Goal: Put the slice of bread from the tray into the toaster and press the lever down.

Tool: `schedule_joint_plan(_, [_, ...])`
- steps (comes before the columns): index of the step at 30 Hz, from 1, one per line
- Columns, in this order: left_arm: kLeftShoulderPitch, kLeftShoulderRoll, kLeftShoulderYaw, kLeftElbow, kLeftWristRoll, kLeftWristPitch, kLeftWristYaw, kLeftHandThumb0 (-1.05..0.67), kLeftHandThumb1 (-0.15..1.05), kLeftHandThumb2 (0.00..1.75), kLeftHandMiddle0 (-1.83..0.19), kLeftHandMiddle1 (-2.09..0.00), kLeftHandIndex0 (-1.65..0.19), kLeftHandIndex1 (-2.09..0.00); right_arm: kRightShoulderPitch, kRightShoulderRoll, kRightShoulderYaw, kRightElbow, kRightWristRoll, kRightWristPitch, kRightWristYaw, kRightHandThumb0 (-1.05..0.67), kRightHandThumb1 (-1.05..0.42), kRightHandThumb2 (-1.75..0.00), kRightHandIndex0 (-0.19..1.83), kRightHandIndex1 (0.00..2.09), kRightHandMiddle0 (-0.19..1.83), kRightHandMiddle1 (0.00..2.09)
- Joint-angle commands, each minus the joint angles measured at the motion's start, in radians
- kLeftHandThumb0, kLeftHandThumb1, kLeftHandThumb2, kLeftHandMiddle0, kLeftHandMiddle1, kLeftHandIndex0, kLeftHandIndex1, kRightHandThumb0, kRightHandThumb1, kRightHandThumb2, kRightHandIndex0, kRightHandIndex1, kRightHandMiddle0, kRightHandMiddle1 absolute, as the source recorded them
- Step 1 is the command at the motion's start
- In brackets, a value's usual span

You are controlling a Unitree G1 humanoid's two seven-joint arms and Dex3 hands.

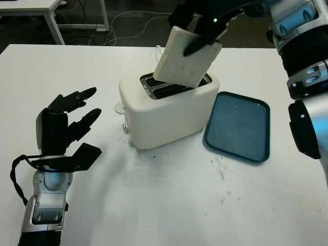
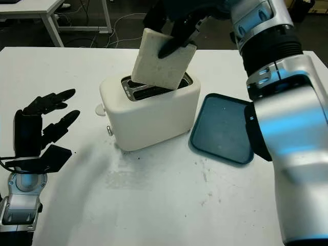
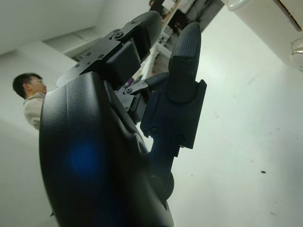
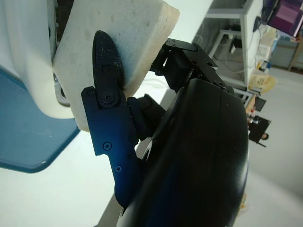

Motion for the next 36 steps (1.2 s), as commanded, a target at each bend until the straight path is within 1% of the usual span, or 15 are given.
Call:
schedule_joint_plan(1, [0.006, -0.002, -0.003, -0.005, 0.001, -0.002, 0.007, -0.53, 0.92, 0.13, -0.57, -1.01, -0.9, -0.01, -0.007, 0.013, 0.011, 0.008, -0.014, -0.014, -0.019, -0.58, -0.92, -0.34, 1.12, 1.75, 0.93, 1.75])
schedule_joint_plan(4, [0.008, -0.004, -0.003, -0.006, -0.004, -0.003, 0.005, -0.53, 0.92, 0.13, -0.57, -1.02, -0.9, -0.01, -0.01, 0.025, 0.018, 0.022, -0.015, 0.005, -0.002, -0.54, -0.92, -0.35, 1.12, 1.75, 0.93, 1.75])
schedule_joint_plan(9, [0.009, -0.004, -0.004, -0.014, -0.002, 0.005, 0.001, -0.53, 0.92, 0.13, -0.56, -1.02, -0.9, -0.01, -0.005, 0.027, 0.029, 0.033, -0.027, -0.03, -0.016, -0.52, -0.92, -0.34, 1.13, 1.75, 0.94, 1.75])
schedule_joint_plan(16, [0.011, -0.005, -0.003, -0.014, -0.005, 0.006, -0.002, -0.55, 0.92, 0.14, -0.55, -1.01, -0.9, -0.01, 0.015, 0.023, 0.058, 0.02, -0.052, -0.084, -0.047, -0.51, -0.92, -0.36, 1.11, 1.75, 0.9, 1.75])
schedule_joint_plan(20, [0.01, -0.005, -0.004, -0.012, -0.001, 0.004, 0.001, -0.55, 0.92, 0.14, -0.55, -1.01, -0.9, -0.01, 0.003, 0.02, 0.056, 0.02, -0.059, -0.098, -0.075, -0.51, -0.92, -0.37, 1.14, 1.75, 0.94, 1.75])
schedule_joint_plan(26, [0.008, -0.005, -0.006, -0.009, 0.001, 0.0, 0.003, -0.55, 0.92, 0.14, -0.55, -1.01, -0.91, -0.01, -0.001, 0.015, 0.057, 0.03, -0.065, -0.139, -0.09, -0.53, -0.92, -0.37, 1.11, 1.75, 0.9, 1.75])
schedule_joint_plan(36, [0.01, -0.003, -0.006, -0.016, 0.008, 0.011, 0.001, -0.55, 0.92, 0.14, -0.56, -1.0, -0.9, 0.0, 0.049, 0.015, 0.061, 0.017, -0.057, -0.154, -0.038, -0.46, -0.92, -0.34, 1.1, 1.75, 0.87, 1.75])
